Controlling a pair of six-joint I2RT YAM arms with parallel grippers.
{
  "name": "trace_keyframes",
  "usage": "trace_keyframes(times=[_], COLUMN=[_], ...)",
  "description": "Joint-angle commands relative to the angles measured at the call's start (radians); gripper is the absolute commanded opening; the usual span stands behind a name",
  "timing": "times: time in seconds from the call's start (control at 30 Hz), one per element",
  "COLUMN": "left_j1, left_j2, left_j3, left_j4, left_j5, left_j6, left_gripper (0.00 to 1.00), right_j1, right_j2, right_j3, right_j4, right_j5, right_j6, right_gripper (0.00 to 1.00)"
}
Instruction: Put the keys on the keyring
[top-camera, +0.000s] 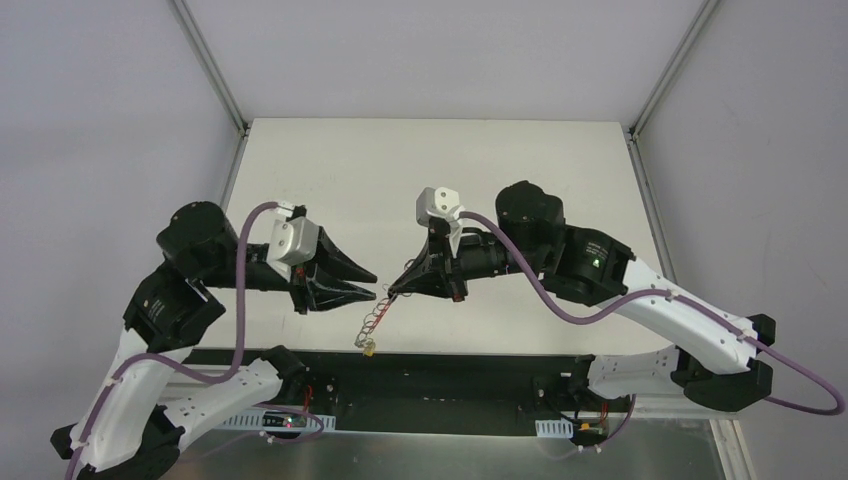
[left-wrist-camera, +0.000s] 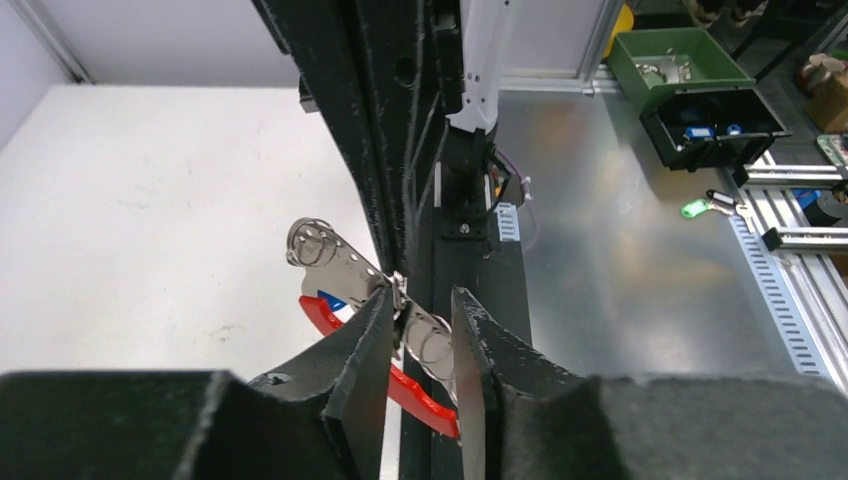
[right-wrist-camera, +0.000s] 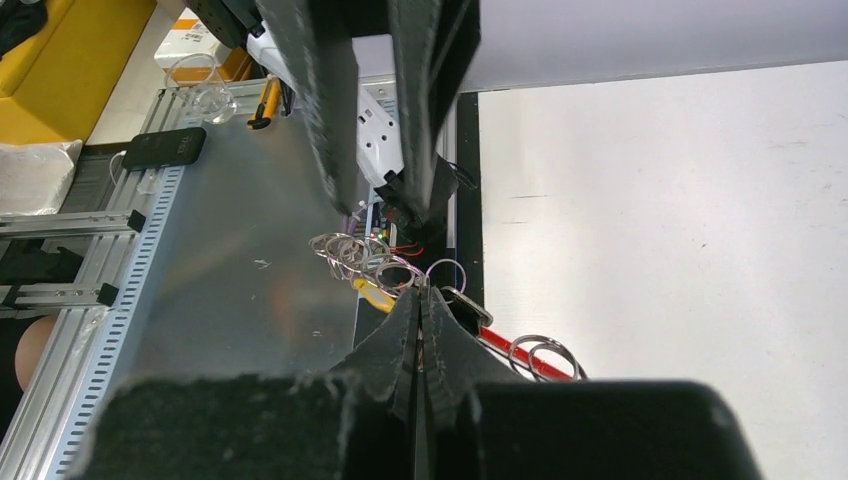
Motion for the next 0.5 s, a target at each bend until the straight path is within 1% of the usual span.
trace_keyframes(times=[0.0,0.1,0.27,0.37,0.47], left_j1=[-0.003,-0.003,-0.003,-0.003,-0.002], left_j2=[-0.059,-0.071,-0.071,-0.077,-0.076], left_j3=[-0.042,-0.066,-0.095,-0.117,-0.135], left_j4=[0.177,0.235,0.273,0.298,0.329], left_j5=[0.045,0.074,0.103,0.096,0.098], left_j6=[-0.048,-0.065,-0.064,-0.052,-0.051], left_gripper=[0.3,0.36,0.43,0.46,0.47], right_j1=[0.003,0.003,0.004,0.003,0.003], right_j2=[-0.054,-0.073,-0.097,-0.105,-0.107], right_j3=[0.0,-0.009,-0.008,0.002,0.013], right_j4=[0.061,0.08,0.112,0.13,0.143], right_j5=[0.003,-0.002,-0.013,-0.027,-0.043], right_j6=[0.018,0.028,0.048,0.065,0.079], right_gripper=[0.0,0.0,0.0,0.0,0.0])
